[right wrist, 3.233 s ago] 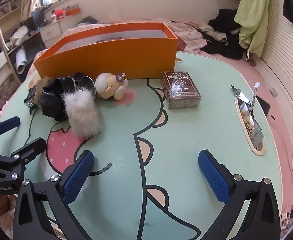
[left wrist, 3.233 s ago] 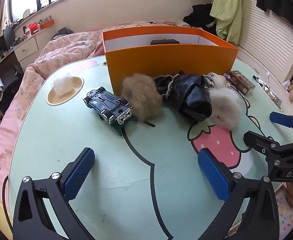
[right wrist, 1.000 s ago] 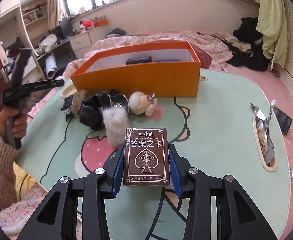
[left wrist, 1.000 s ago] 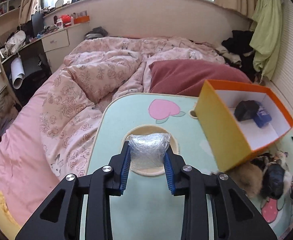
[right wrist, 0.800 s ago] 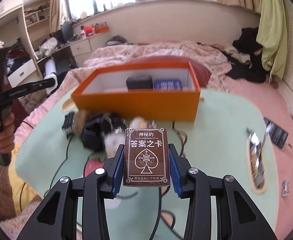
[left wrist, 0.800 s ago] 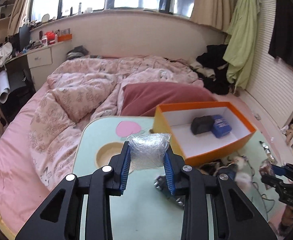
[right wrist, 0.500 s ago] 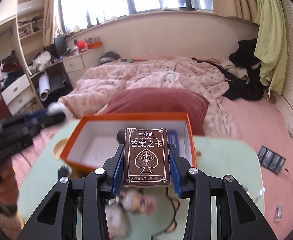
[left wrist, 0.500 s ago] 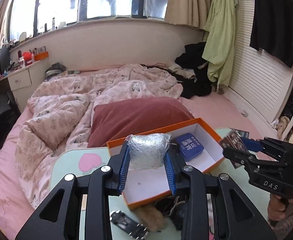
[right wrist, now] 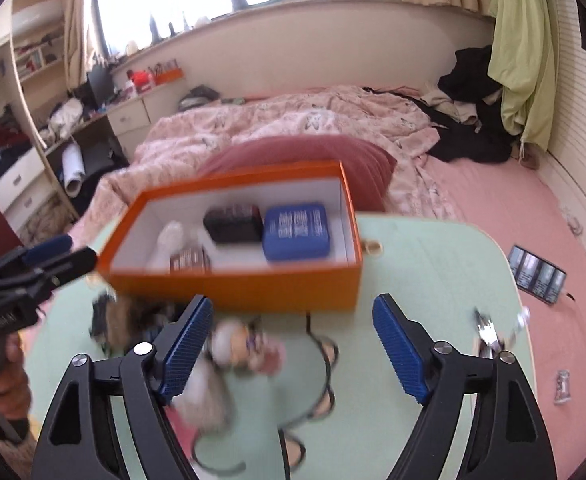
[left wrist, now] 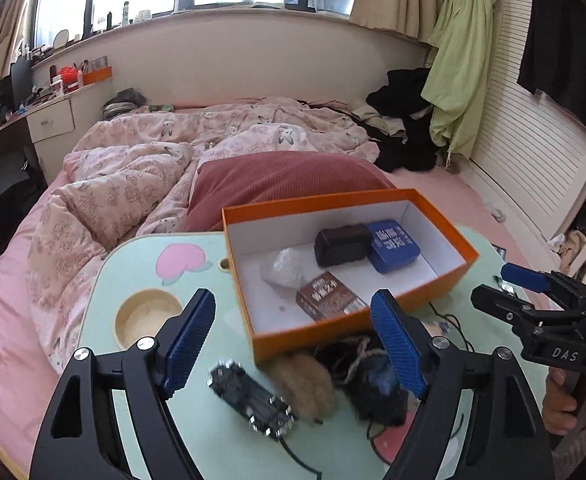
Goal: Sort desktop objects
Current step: 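Release the card box and plastic bag into the orange box with both grippers, then grasp the white fuzzy pompom with the right gripper while the left gripper grasps the teal toy car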
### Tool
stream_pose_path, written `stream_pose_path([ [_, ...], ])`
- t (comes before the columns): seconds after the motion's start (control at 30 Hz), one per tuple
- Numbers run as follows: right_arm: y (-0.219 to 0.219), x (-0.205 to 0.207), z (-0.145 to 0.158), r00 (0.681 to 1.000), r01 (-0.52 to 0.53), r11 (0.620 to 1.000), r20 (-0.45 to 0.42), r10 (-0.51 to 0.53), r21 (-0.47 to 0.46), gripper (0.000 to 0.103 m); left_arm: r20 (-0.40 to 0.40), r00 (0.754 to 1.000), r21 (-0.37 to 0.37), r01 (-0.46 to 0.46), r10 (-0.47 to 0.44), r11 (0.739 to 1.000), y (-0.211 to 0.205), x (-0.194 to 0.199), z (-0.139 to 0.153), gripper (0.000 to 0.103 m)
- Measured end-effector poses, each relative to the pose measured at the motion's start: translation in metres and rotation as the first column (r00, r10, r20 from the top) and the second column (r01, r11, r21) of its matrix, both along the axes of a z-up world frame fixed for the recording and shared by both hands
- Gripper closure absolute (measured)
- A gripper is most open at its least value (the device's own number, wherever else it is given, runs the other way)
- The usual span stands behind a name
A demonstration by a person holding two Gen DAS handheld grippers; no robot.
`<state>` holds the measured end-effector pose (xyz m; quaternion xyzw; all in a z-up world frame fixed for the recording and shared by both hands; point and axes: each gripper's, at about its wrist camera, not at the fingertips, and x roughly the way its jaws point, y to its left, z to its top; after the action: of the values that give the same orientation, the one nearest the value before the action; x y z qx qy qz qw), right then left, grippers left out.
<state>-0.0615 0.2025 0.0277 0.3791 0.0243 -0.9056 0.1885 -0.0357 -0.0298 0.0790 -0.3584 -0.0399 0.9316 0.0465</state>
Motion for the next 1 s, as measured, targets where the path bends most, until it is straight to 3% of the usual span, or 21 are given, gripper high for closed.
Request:
stream_pose_path([
  [0.13, -0.002, 0.038, -0.031, 0.999, -0.015, 0.995, 0.030, 0.012, 0.097, 0.016, 0.038, 0.999, -0.019, -0.008, 0.009, 1.000, 0.010, 0.038, -0.026, 0.021],
  [0.27, -0.006, 0.054, -0.054, 0.999, -0.007, 0.988, 0.053, -0.002, 0.156, 0.016, 0.122, 0.992, -0.066, -0.017, 0.024, 0.998, 0.024, 0.050, -0.061, 0.021],
  [0.33, -0.008, 0.056, -0.065, 0.997, -0.009, 0.988, 0.073, -0.002, 0.152, 0.009, 0.165, 0.986, -0.102, -0.016, 0.033, 0.995, 0.029, 0.048, -0.078, 0.020],
  [0.37, -0.007, 0.055, -0.069, 0.996, -0.005, 0.990, 0.086, -0.007, 0.140, 0.000, 0.161, 0.986, -0.122, -0.028, 0.047, 0.992, 0.031, 0.048, -0.082, 0.006],
  [0.4, -0.006, 0.054, -0.071, 0.996, 0.003, 0.991, 0.084, -0.014, 0.135, 0.000, 0.159, 0.986, -0.119, -0.037, 0.056, 0.992, 0.029, 0.048, -0.085, 0.000],
  [1.0, -0.005, 0.051, -0.069, 0.997, -0.004, 0.991, 0.077, -0.006, 0.131, 0.000, 0.146, 0.987, -0.109, -0.049, 0.064, 0.993, 0.026, 0.049, -0.086, 0.000],
])
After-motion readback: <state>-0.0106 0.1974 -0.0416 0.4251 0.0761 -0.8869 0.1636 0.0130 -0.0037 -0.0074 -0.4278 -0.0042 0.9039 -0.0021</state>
